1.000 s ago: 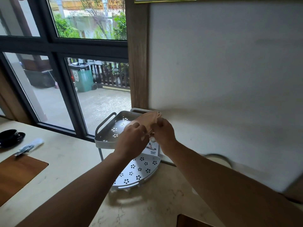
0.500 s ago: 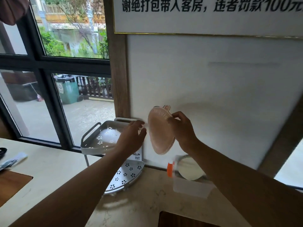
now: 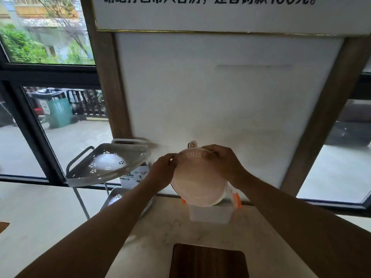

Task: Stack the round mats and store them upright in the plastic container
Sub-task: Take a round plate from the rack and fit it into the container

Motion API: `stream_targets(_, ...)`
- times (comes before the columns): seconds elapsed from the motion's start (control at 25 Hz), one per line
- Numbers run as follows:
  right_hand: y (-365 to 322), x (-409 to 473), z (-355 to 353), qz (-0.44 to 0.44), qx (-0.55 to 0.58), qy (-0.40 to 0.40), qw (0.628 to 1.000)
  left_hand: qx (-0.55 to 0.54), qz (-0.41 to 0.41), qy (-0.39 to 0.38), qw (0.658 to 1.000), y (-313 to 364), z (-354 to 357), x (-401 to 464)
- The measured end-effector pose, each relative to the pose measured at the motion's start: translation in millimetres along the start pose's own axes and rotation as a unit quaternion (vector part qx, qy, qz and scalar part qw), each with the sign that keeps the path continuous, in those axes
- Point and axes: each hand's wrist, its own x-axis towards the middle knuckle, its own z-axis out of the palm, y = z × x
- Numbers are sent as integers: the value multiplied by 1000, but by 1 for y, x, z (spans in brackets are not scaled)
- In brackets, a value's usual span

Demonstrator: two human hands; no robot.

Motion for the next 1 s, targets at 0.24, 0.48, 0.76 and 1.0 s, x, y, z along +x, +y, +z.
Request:
stream_targets(0.24, 39, -1, -11, 15, -40, 22, 999, 52, 25, -7, 998, 3, 32, 8)
stream_targets(0.48, 74, 11, -17, 47, -28, 61, 997, 68, 7, 17, 998, 5, 57, 33)
stream_targets(0.76, 119, 32, -31, 37, -125, 51, 990, 96, 25, -16, 995, -14, 93, 56)
stream_targets(1.0, 170, 59, -40, 41, -180, 63, 981, 129, 67, -17, 989, -36, 132, 93)
